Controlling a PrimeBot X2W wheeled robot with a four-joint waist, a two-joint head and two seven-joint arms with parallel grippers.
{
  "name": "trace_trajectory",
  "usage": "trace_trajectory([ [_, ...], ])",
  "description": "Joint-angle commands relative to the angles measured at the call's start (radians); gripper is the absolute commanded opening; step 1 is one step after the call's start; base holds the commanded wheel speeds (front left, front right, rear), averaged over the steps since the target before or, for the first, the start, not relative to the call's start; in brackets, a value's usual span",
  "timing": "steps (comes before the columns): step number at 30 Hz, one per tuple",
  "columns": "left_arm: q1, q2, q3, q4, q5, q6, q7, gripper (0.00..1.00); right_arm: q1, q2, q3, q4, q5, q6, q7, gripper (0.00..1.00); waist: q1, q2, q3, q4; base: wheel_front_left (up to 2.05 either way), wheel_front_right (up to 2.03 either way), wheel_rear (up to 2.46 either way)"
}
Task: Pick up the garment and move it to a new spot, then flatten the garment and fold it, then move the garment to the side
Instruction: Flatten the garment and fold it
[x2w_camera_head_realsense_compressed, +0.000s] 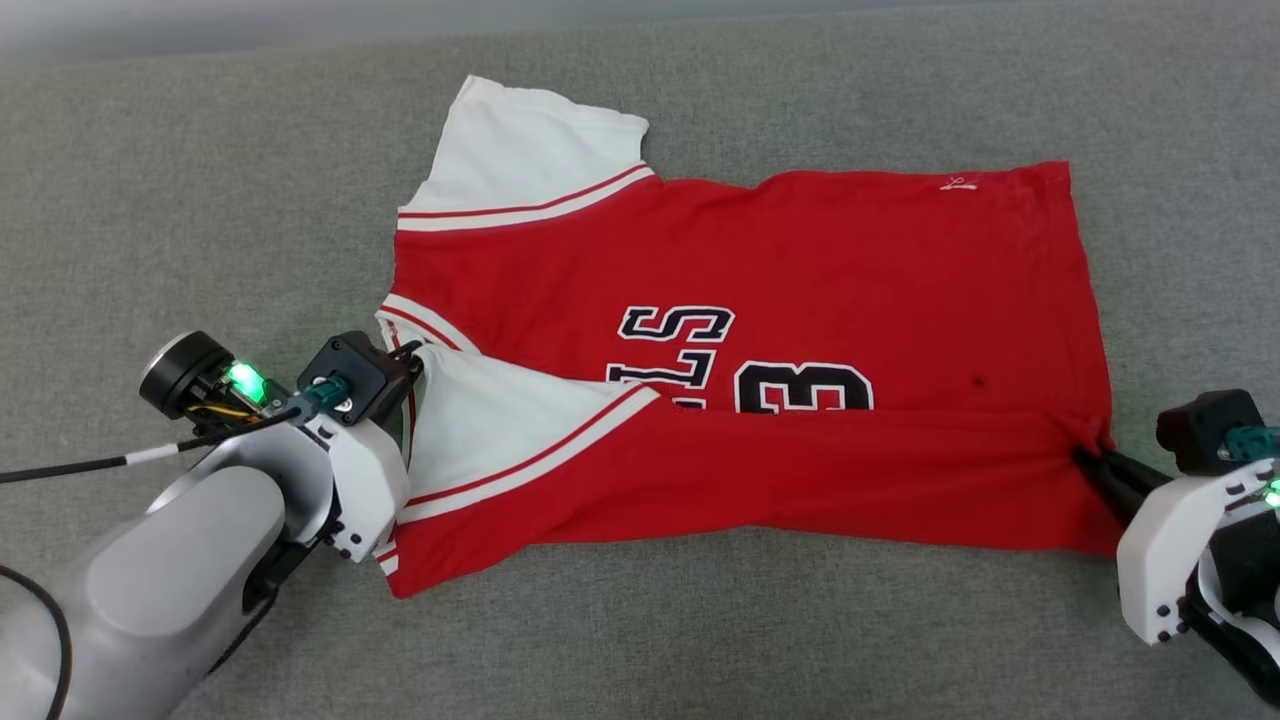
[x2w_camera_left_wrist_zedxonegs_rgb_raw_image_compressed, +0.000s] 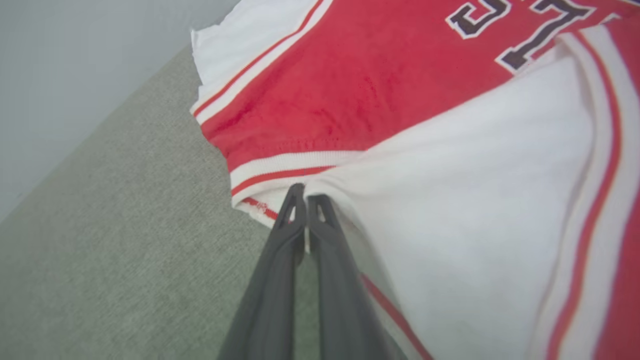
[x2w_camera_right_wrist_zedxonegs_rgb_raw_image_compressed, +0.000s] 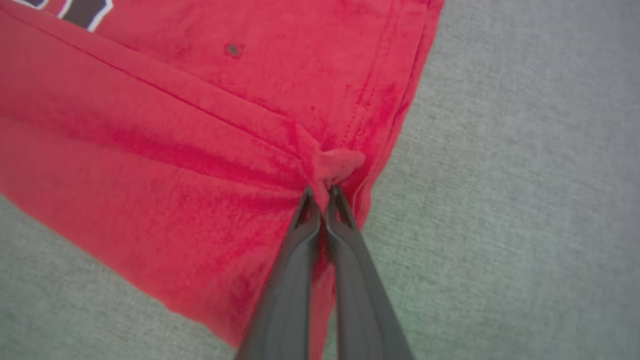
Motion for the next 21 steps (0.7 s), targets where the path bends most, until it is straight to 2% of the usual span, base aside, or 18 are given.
trace_trajectory([
  [1, -0.013, -0.012, 0.0, 0.021, -0.007, -0.009, -0.009, 0.0, -0.018, 0.006, 0.02, 0.02, 0.006, -0.001, 0.006, 0.0, -0.0002, -0.0001, 0.008, 0.004, 0.0, 0.0, 0.0],
  [10, -0.017, -0.08, -0.021, 0.168, -0.021, -0.06, -0.045, 0.0, -0.065, 0.002, 0.107, 0.1, 0.036, -0.001, -0.029, 0.01, -0.0002, -0.0001, -0.025, 0.019, 0.0, 0.0, 0.0],
  [11, -0.018, -0.085, -0.019, 0.178, -0.023, -0.06, -0.053, 0.0, -0.068, 0.0, 0.107, 0.101, 0.04, -0.001, -0.037, 0.27, -0.0002, -0.0001, -0.035, 0.022, 0.0, 0.0, 0.0],
  [12, -0.021, -0.09, -0.017, 0.186, -0.023, -0.063, -0.06, 0.34, -0.07, -0.004, 0.108, 0.099, 0.039, -0.001, -0.048, 0.89, -0.0002, -0.0001, -0.045, 0.024, 0.0, 0.0, 0.0],
  [13, -0.026, -0.092, -0.017, 0.191, -0.022, -0.063, -0.066, 1.0, -0.07, -0.009, 0.104, 0.094, 0.033, -0.001, -0.061, 1.0, -0.0002, -0.0001, -0.056, 0.027, 0.0, 0.0, 0.0],
  [17, -0.043, -0.081, 0.002, 0.189, -0.043, -0.07, -0.072, 1.0, -0.044, -0.023, 0.082, 0.066, 0.03, -0.001, -0.093, 1.0, -0.0002, -0.0001, -0.101, 0.037, 0.0, 0.0, 0.0],
  [21, -0.075, -0.046, -0.001, 0.151, -0.061, -0.094, -0.01, 1.0, -0.003, -0.03, 0.038, 0.03, 0.022, -0.001, -0.105, 1.0, -0.0002, -0.0001, -0.14, 0.049, 0.0, 0.0, 0.0],
])
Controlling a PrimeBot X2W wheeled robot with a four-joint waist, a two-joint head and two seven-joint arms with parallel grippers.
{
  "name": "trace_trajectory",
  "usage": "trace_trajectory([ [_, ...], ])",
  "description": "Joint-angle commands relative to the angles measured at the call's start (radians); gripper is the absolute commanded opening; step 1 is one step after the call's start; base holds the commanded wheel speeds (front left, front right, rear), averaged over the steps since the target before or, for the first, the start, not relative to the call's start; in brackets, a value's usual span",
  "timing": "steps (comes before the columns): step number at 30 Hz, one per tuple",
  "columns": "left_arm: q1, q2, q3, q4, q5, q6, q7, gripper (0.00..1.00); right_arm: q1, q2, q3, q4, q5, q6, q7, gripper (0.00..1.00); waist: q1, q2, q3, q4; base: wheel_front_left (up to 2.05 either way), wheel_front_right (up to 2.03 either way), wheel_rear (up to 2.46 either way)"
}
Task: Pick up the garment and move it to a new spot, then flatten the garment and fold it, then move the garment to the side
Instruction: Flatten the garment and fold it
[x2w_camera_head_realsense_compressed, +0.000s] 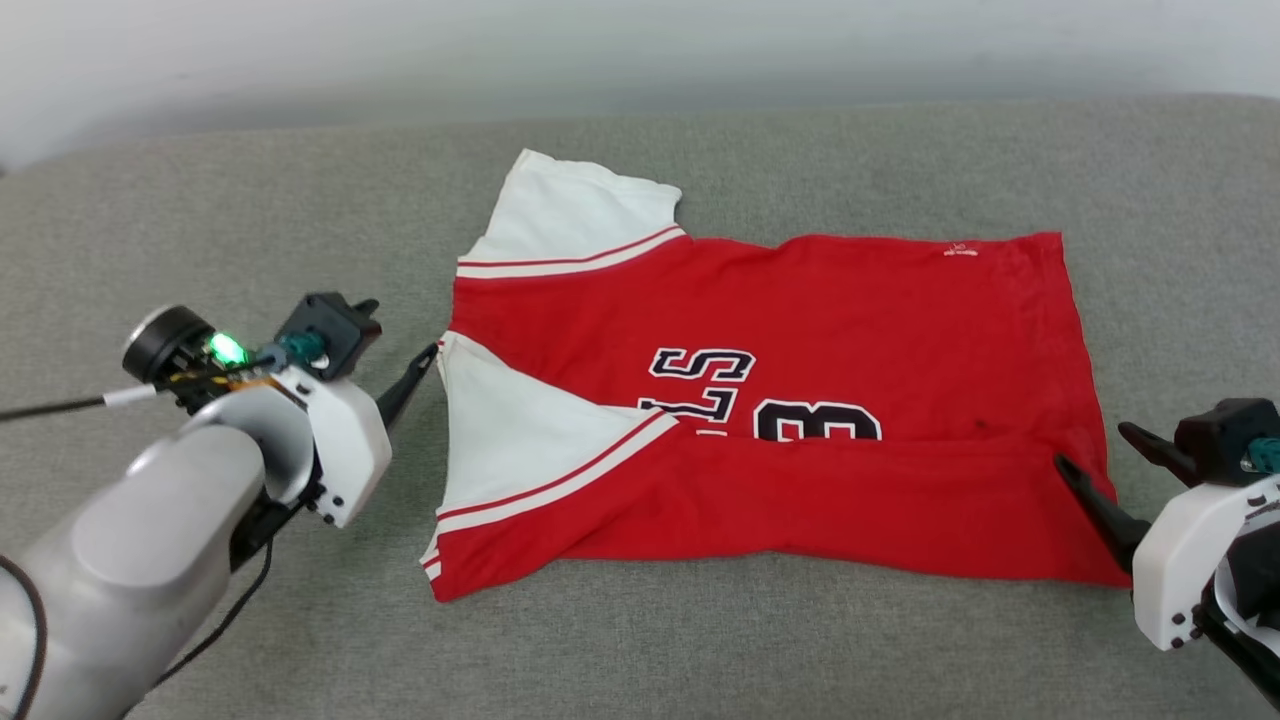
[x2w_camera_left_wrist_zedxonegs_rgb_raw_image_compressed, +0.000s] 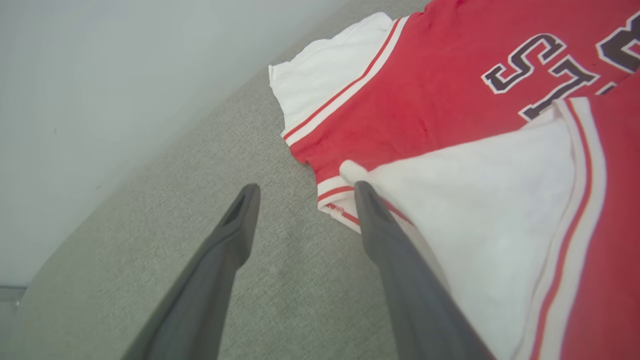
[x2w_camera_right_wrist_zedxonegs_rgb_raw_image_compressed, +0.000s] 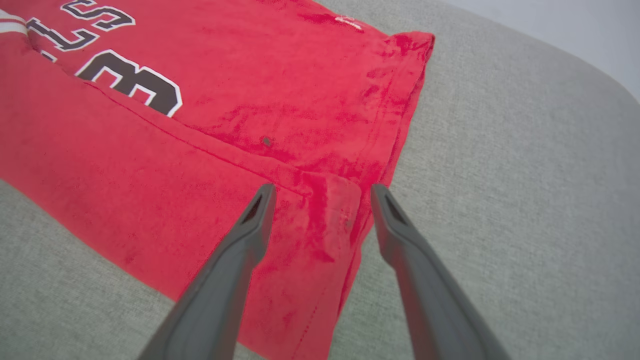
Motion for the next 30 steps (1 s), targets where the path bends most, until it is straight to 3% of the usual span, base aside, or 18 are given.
trace_trajectory([
  [1, -0.025, 0.01, 0.003, -0.023, -0.014, -0.009, 0.025, 1.0, 0.026, -0.001, -0.015, -0.012, -0.007, -0.001, -0.004, 1.0, -0.0001, 0.0, -0.026, 0.012, 0.0, 0.0, 0.0],
  [4, -0.05, 0.026, -0.003, -0.093, -0.054, -0.02, 0.147, 1.0, 0.058, -0.003, -0.044, -0.036, -0.016, 0.0, 0.004, 1.0, -0.0001, 0.0, -0.049, 0.022, 0.0, 0.0, 0.0],
  [10, -0.098, 0.062, -0.03, -0.242, -0.222, -0.042, 0.512, 1.0, 0.099, 0.013, -0.084, -0.074, -0.034, -0.001, 0.031, 1.0, -0.0001, 0.0, -0.071, 0.029, 0.0, 0.0, 0.0],
  [14, -0.127, 0.079, -0.059, -0.317, -0.339, -0.043, 0.757, 1.0, 0.104, 0.026, -0.093, -0.096, -0.049, -0.001, 0.047, 1.0, -0.0001, 0.0, -0.071, 0.027, 0.0, 0.0, 0.0],
  [18, -0.135, 0.079, -0.088, -0.353, -0.414, -0.034, 0.928, 1.0, 0.092, 0.039, -0.087, -0.11, -0.056, -0.001, 0.062, 1.0, -0.0001, 0.0, -0.063, 0.017, 0.0, 0.0, 0.0],
  [24, -0.127, 0.068, -0.127, -0.356, -0.432, -0.017, 1.045, 1.0, 0.07, 0.048, -0.07, -0.114, -0.058, -0.001, 0.074, 1.0, -0.0001, 0.0, -0.047, 0.0, 0.0, 0.0, 0.0],
  [30, -0.087, 0.061, -0.158, -0.332, -0.406, -0.024, 1.085, 1.0, 0.041, 0.055, -0.044, -0.104, -0.057, -0.001, 0.074, 1.0, -0.0001, 0.0, -0.02, -0.027, 0.0, 0.0, 0.0],
])
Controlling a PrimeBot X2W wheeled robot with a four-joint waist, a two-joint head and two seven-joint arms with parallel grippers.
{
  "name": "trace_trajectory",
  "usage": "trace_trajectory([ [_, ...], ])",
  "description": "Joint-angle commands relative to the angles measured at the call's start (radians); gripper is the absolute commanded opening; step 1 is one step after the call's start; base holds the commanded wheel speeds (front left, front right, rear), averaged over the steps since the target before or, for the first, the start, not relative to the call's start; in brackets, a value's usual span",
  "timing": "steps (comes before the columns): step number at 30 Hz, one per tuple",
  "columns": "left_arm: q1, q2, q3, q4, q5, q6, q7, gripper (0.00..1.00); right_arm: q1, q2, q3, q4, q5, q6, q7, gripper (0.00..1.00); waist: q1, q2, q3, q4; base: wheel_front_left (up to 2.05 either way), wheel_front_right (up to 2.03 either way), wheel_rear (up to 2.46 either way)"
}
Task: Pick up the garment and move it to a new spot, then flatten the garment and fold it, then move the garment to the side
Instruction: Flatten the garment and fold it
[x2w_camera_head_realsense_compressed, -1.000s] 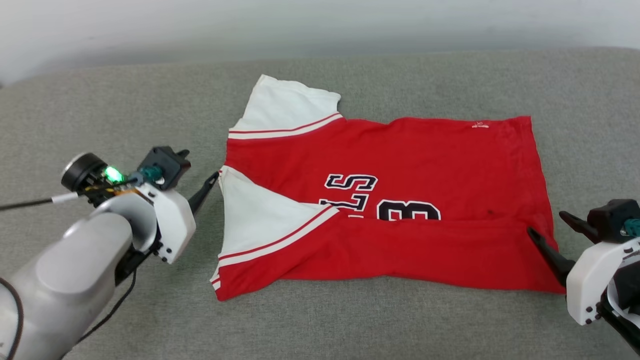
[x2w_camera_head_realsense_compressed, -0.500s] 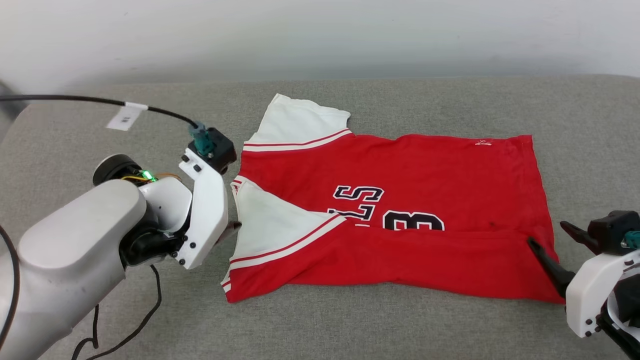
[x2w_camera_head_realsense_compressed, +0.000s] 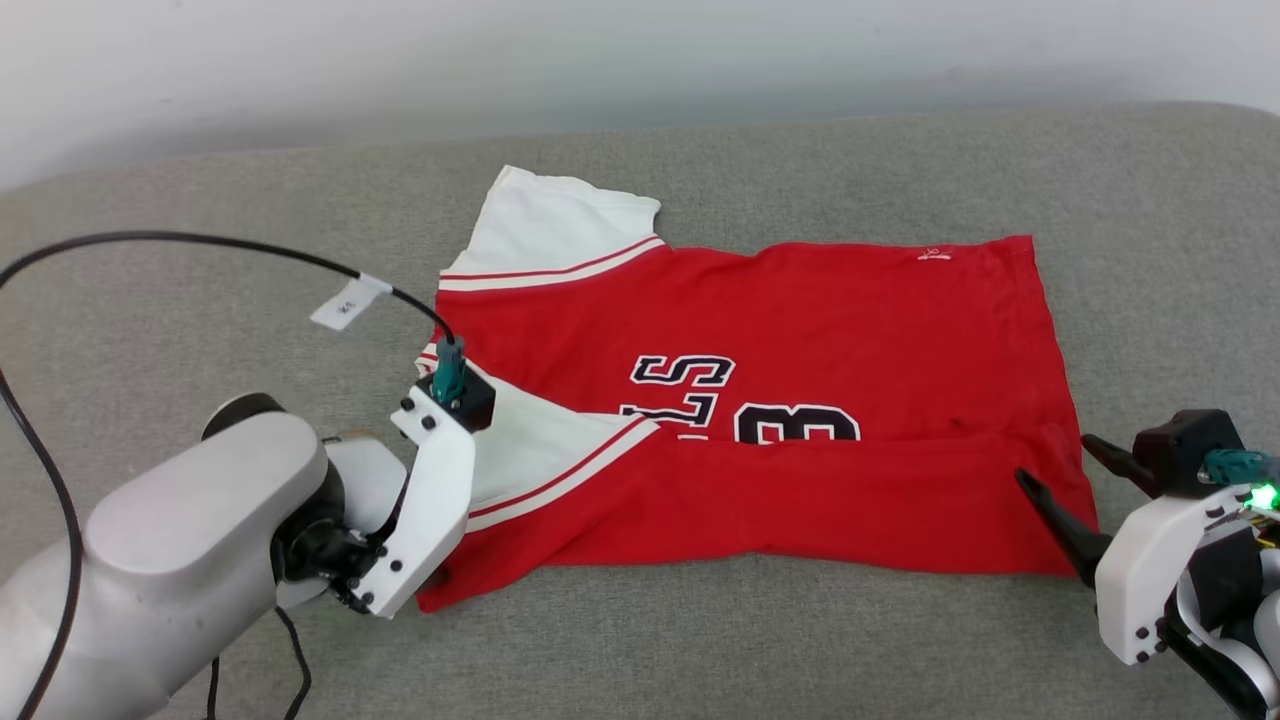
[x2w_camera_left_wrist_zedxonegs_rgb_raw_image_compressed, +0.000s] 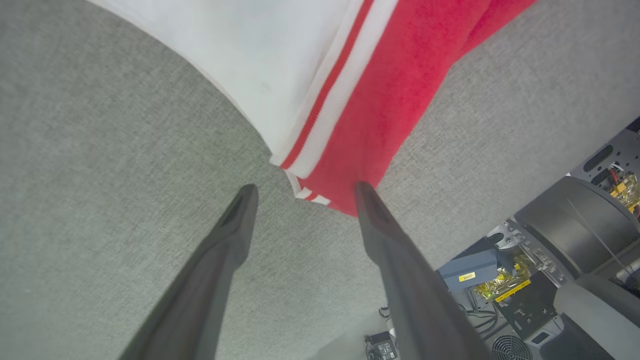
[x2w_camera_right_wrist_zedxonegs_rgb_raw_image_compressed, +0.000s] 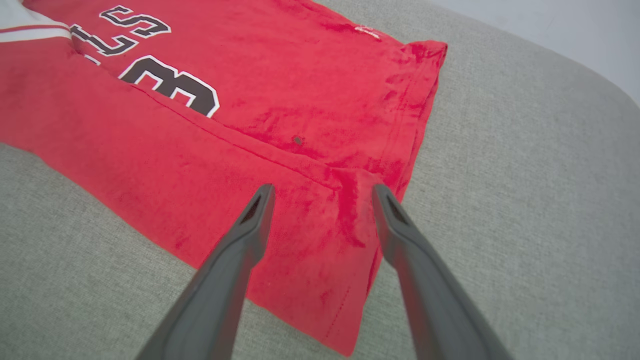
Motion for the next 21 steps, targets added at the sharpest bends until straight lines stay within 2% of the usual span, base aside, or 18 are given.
trace_trajectory([
  [1, 0.014, -0.002, -0.003, 0.006, 0.012, -0.002, 0.003, 1.0, -0.021, 0.006, 0.002, 0.0, -0.006, -0.001, -0.003, 1.0, 0.0, 0.0, 0.01, -0.009, 0.0, 0.0, 0.0],
  [12, 0.095, -0.035, -0.026, 0.116, 0.04, -0.014, -0.049, 1.0, -0.07, 0.002, 0.047, 0.029, 0.011, -0.001, -0.017, 1.0, 0.0, 0.0, 0.066, -0.043, 0.0, 0.0, 0.0],
  [13, 0.102, -0.039, -0.029, 0.119, 0.037, -0.015, -0.047, 0.25, -0.074, 0.0, 0.05, 0.03, 0.012, -0.001, -0.017, 1.0, 0.0, 0.0, 0.068, -0.044, 0.0, 0.0, 0.0],
  [14, 0.108, -0.042, -0.03, 0.121, 0.028, -0.018, -0.046, 0.0, -0.079, -0.003, 0.052, 0.031, 0.014, -0.001, -0.016, 1.0, 0.0, 0.0, 0.068, -0.045, 0.0, 0.0, 0.0],
  [18, 0.093, -0.037, -0.032, 0.103, 0.023, -0.022, -0.05, 0.0, -0.094, -0.033, 0.061, 0.022, 0.039, -0.001, 0.006, 1.0, 0.0, 0.0, 0.052, -0.037, 0.0, 0.0, 0.0],
  [21, 0.073, -0.025, -0.027, 0.082, 0.016, -0.024, -0.068, 0.0, -0.11, -0.08, 0.073, 0.005, 0.062, -0.001, 0.042, 1.0, 0.0, 0.0, 0.033, -0.026, 0.0, 0.0, 0.0],
])
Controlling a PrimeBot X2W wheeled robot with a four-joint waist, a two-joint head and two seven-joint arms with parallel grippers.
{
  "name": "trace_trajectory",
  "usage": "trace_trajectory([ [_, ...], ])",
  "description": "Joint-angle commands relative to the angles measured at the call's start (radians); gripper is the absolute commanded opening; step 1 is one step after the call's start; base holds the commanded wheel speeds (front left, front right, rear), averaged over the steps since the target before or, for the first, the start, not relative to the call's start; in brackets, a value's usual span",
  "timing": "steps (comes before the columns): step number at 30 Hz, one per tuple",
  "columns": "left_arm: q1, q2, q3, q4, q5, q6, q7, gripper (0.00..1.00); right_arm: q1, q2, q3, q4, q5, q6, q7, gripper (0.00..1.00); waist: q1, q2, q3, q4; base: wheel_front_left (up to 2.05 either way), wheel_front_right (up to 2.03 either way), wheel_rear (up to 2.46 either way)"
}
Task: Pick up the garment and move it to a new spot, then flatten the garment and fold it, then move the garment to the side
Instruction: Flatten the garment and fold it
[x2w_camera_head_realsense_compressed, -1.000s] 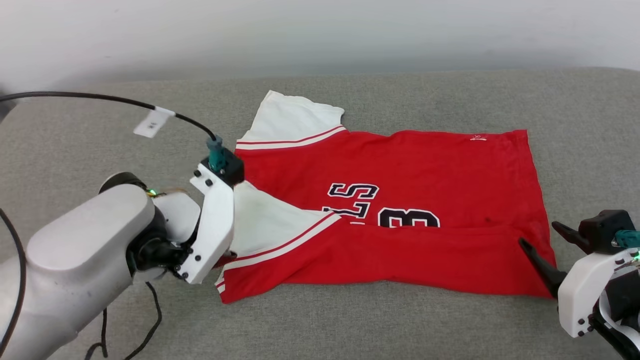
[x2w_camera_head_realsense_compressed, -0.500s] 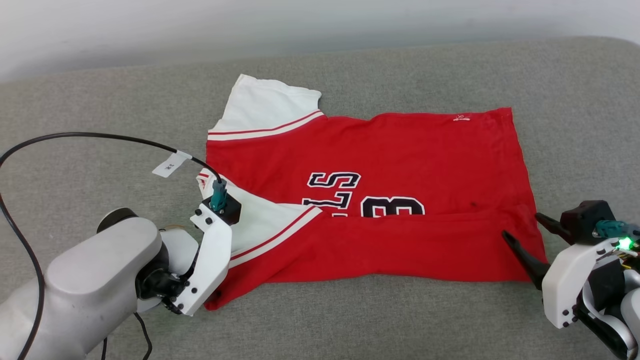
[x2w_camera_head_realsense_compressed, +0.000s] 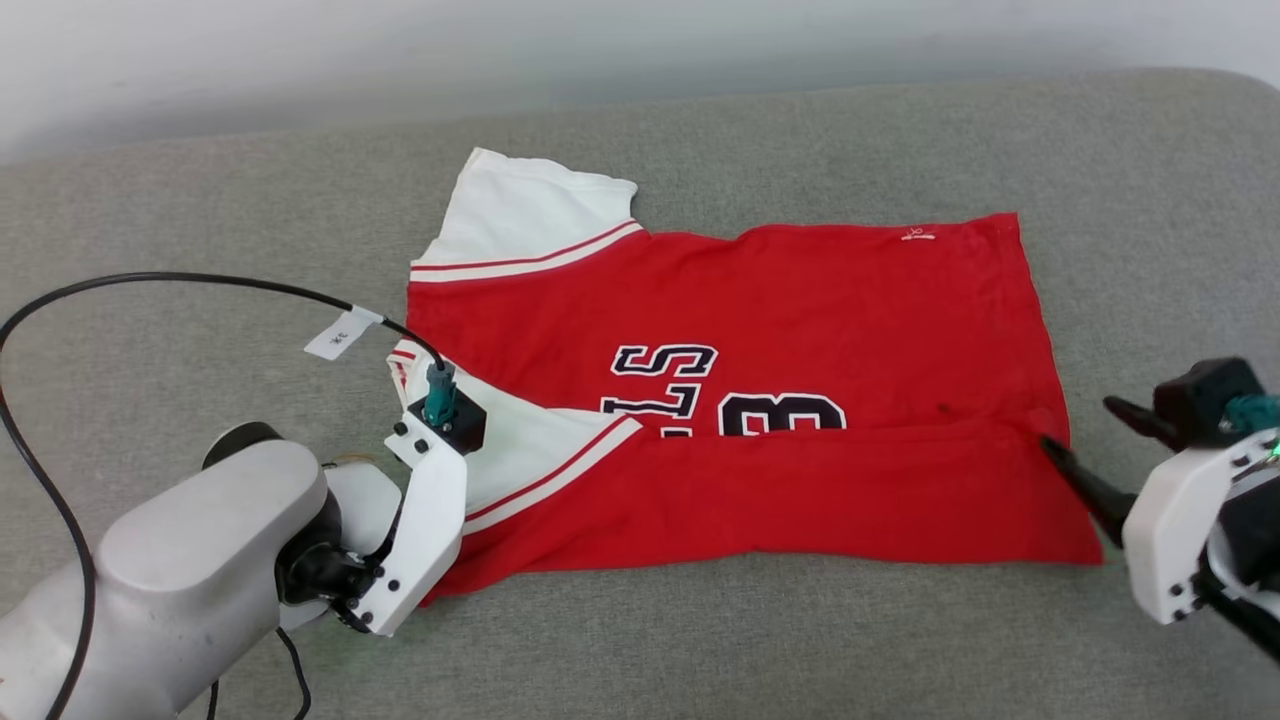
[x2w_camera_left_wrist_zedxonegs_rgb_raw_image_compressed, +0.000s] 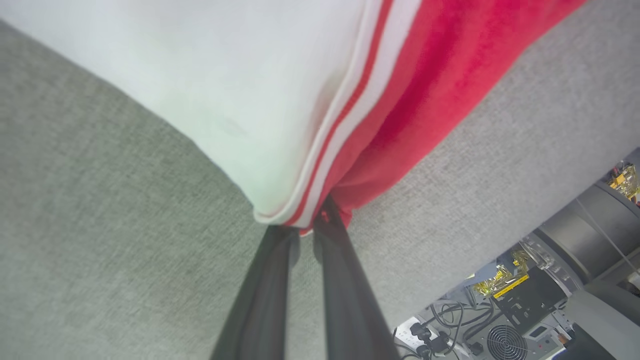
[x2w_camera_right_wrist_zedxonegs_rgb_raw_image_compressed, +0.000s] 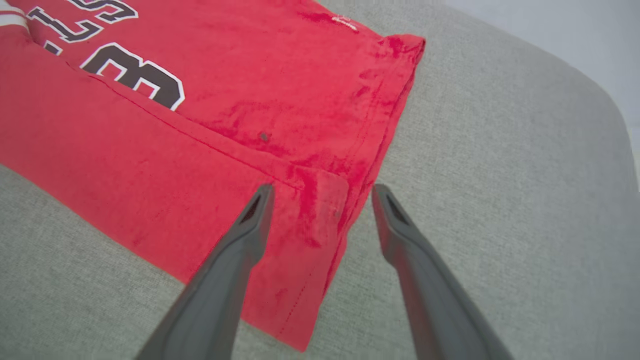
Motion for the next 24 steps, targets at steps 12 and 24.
trace_trajectory([
  [12, -0.032, 0.048, -0.013, -0.116, 0.003, 0.0, -0.038, 0.0, -0.123, -0.282, 0.147, -0.13, 0.304, -0.001, 0.543, 1.0, 0.0001, 0.0, -0.022, 0.044, 0.0, 0.0, 0.0],
  [24, -0.084, 0.033, -0.017, -0.142, 0.034, -0.001, -0.059, 0.0, -0.176, -0.184, 0.182, 0.037, 0.362, -0.001, 0.665, 1.0, 0.0001, 0.0, 0.058, 0.087, 0.0, 0.0, 0.0],
])
